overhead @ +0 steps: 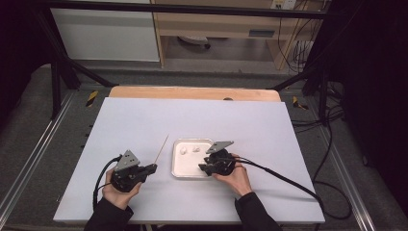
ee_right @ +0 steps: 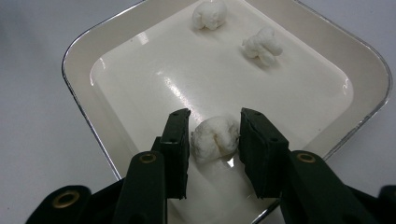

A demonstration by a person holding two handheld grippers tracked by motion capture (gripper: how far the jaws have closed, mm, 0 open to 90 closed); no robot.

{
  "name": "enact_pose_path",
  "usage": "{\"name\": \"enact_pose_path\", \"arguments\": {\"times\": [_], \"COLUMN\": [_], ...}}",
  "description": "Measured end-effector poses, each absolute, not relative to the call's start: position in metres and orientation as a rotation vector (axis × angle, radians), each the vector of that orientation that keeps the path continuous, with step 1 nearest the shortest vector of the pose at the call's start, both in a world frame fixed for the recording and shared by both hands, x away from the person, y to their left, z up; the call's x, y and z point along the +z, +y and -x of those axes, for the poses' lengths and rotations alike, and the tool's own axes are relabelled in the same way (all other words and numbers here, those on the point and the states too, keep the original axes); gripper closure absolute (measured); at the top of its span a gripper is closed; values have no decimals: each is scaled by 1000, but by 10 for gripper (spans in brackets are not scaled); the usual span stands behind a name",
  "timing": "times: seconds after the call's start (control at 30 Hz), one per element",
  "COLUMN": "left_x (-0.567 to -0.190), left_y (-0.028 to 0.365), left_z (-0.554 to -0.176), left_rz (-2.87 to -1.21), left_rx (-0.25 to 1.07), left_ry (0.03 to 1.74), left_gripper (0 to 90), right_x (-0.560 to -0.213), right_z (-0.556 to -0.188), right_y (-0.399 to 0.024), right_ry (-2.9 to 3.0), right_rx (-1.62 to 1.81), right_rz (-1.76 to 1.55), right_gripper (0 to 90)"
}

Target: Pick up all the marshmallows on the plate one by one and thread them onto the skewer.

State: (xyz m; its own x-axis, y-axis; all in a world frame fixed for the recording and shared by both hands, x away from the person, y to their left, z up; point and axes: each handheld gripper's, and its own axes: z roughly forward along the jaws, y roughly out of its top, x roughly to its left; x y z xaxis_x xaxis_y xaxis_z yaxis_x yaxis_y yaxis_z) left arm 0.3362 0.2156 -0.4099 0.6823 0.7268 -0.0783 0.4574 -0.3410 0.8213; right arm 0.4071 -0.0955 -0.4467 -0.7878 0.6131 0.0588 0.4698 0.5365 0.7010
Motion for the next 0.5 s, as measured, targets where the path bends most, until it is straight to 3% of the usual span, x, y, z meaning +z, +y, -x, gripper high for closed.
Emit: {"name": "enact_pose_path", "arguments": {"times": [0.5], "left_x": [-411], "left_y": [214], "left_z": [-336], "left_rz": [-2001], "left_rx": [375], "left_ry": [910], "left_gripper": [890], "right_x": [-439], "right_z": [-404], "right_y": [-98], "right_ry": [2551], "right_rx": [1130], "right_rz": [-895], "right_gripper": [727]}}
